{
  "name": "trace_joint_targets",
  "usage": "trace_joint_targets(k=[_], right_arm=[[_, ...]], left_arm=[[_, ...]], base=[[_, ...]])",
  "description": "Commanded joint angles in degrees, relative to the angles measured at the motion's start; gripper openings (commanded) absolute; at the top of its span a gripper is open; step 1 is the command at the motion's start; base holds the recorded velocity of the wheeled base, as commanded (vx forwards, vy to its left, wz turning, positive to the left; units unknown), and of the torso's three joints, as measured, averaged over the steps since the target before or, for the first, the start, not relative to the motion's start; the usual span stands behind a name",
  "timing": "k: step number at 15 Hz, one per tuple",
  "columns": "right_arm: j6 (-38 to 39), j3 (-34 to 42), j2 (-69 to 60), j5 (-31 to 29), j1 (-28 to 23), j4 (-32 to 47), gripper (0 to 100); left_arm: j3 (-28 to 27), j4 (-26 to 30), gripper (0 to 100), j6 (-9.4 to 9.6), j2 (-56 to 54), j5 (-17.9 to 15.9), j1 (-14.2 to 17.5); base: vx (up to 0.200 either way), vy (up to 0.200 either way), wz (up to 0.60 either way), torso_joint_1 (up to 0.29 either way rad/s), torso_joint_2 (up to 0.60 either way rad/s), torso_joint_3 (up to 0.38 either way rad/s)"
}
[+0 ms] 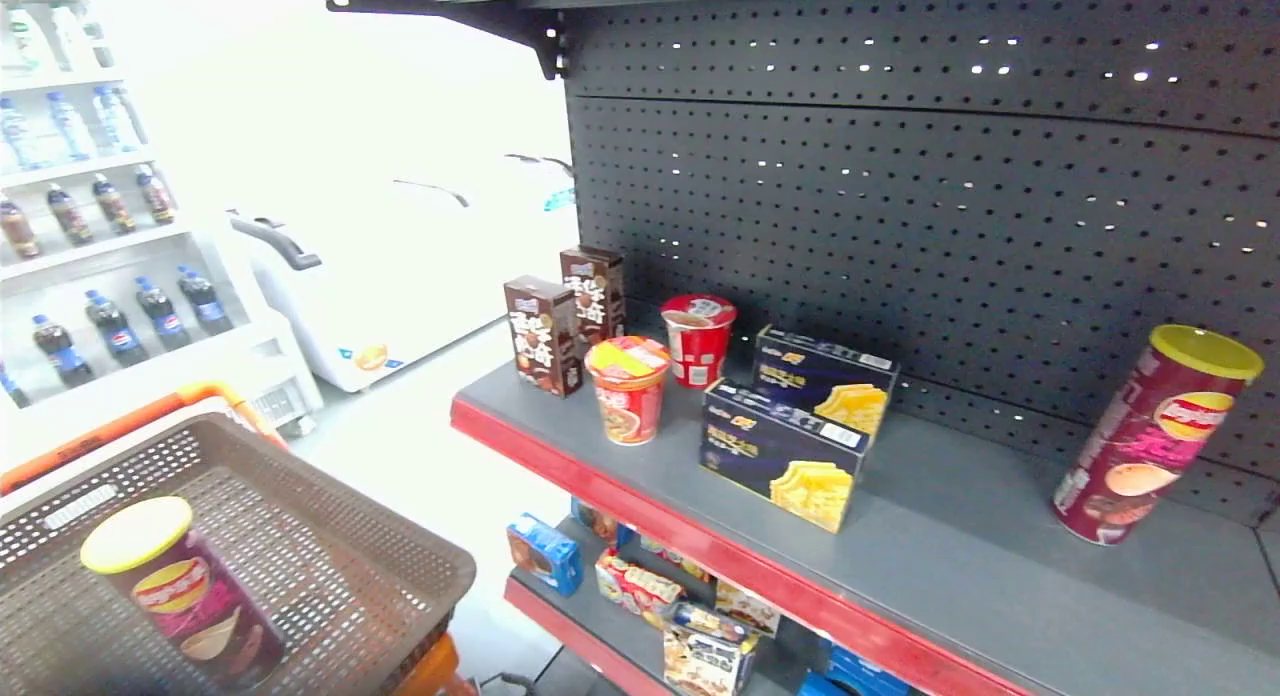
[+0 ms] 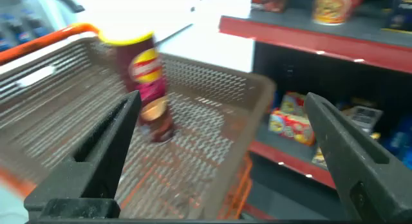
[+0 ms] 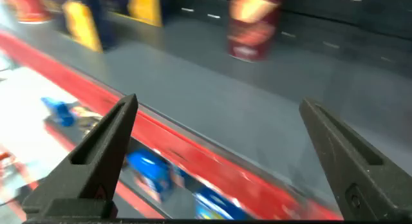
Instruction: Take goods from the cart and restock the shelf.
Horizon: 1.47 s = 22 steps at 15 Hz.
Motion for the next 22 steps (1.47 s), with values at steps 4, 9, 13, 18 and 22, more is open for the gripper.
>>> trace_joint_targets(k=[4, 9, 13, 18, 22], right_arm=[[-0.1, 0.0, 0.1, 0.0, 0.0, 0.0, 100], [0.3, 0.0, 0.1, 0.0, 0.0, 0.1, 100], [0.4, 0.0, 0.1, 0.0, 0.0, 0.1, 100], [0.4, 0.0, 0.1, 0.0, 0.0, 0.1, 100], [0.4, 0.0, 0.1, 0.1, 0.0, 0.1, 100]], left_arm=[[0.0, 0.0, 100, -0.01, 0.1, 0.0, 0.0], [-0.2, 0.2, 100, 0.08, 0.2, -0.3, -0.1], [-0.3, -0.1, 100, 4.92, 0.1, -1.1, 0.0], [-12.8, 2.7, 100, 5.09, 8.1, 0.2, -1.0], [-31.2, 3.2, 100, -0.53, 34.8, 0.8, -8.1]], base=[[0.000, 0.000, 0.60, 0.000, 0.00, 0.002], [0.000, 0.000, 0.24, 0.001, 0.00, 0.001], [0.000, 0.000, 0.00, 0.000, 0.00, 0.000], [0.000, 0.000, 0.00, 0.000, 0.00, 0.000], [0.000, 0.000, 0.00, 0.000, 0.00, 0.000]])
